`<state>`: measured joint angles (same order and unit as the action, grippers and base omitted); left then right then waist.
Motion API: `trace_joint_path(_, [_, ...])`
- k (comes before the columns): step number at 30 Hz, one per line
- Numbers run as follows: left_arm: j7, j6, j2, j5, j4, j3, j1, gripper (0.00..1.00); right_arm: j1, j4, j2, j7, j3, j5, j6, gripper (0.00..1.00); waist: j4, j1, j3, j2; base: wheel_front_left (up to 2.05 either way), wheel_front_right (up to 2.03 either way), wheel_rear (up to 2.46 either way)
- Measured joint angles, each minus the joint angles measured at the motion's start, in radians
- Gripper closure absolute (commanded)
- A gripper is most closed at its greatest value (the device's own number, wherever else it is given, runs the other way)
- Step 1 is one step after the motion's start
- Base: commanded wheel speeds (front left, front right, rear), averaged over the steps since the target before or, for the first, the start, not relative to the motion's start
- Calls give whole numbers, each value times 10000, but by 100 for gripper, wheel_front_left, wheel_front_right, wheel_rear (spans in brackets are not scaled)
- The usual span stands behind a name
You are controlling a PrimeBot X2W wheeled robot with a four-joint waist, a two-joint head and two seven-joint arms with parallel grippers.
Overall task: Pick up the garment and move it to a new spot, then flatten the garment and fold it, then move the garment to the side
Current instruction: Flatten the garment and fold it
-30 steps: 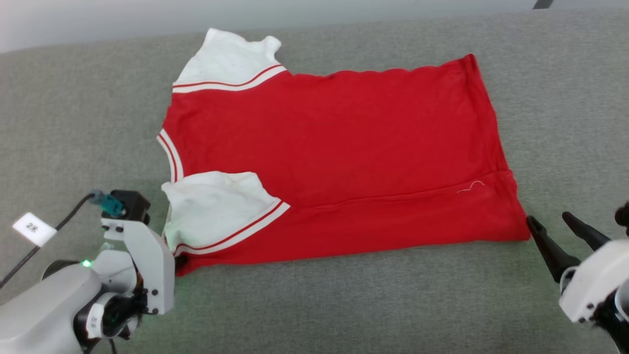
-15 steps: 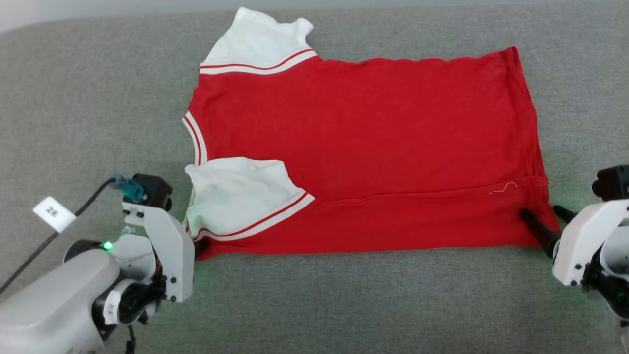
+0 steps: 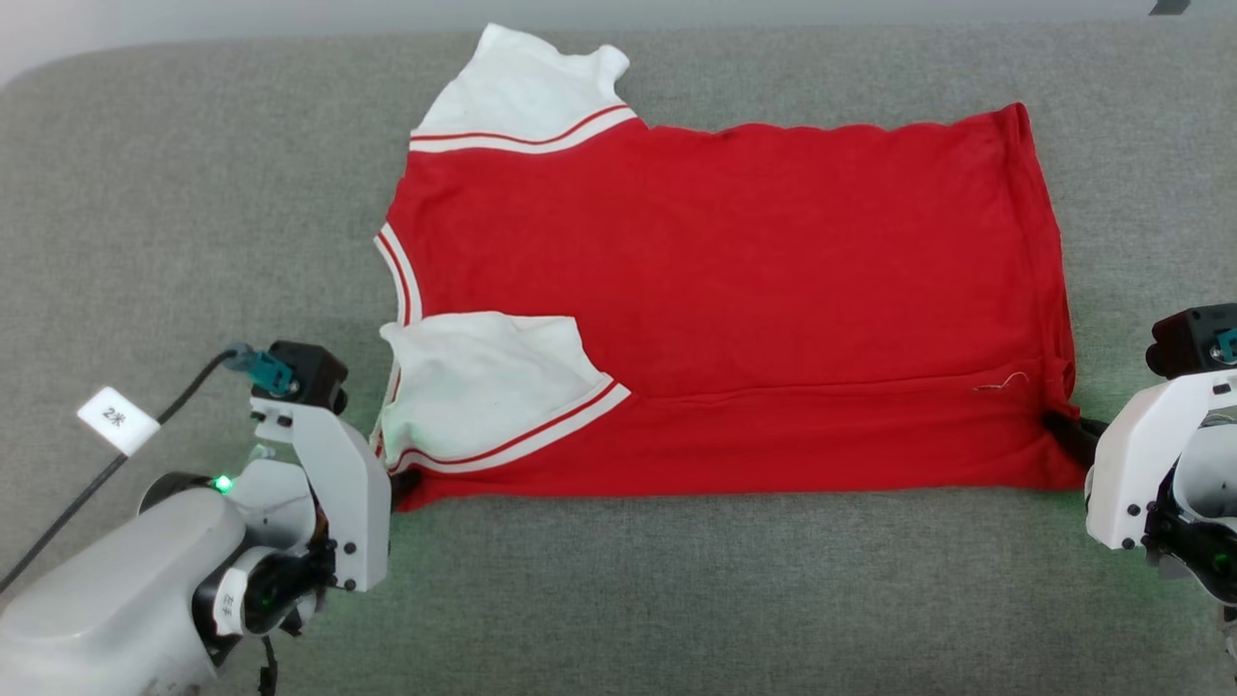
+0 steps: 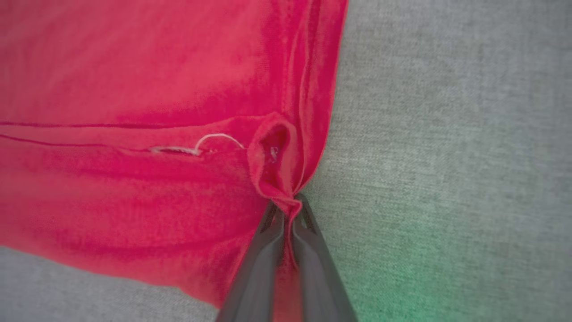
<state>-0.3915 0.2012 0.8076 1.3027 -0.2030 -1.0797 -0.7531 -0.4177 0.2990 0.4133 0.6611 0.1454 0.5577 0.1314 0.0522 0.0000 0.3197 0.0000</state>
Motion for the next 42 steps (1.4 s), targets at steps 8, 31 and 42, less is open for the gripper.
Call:
trace_joint_path(8, [-221, 188, 299, 130, 472, -35, 223, 100, 244, -73, 295, 171, 318, 418, 0, 100, -20, 0, -391, 0, 0, 0, 0])
trace_joint_path(31, [-376, 1331, 1375, 495, 2600, -518, 1788, 86, 2778, -1835, 729, 1402, -268, 830, -2, 100, -51, 0, -1094, 0, 0, 0, 0])
trace_joint_path(42, [-263, 1072, 1095, 173, 1965, -518, 1525, 0, 2834, -2004, 336, 1290, -387, 477, -2, 0, -167, 0, -979, 0, 0, 0, 0])
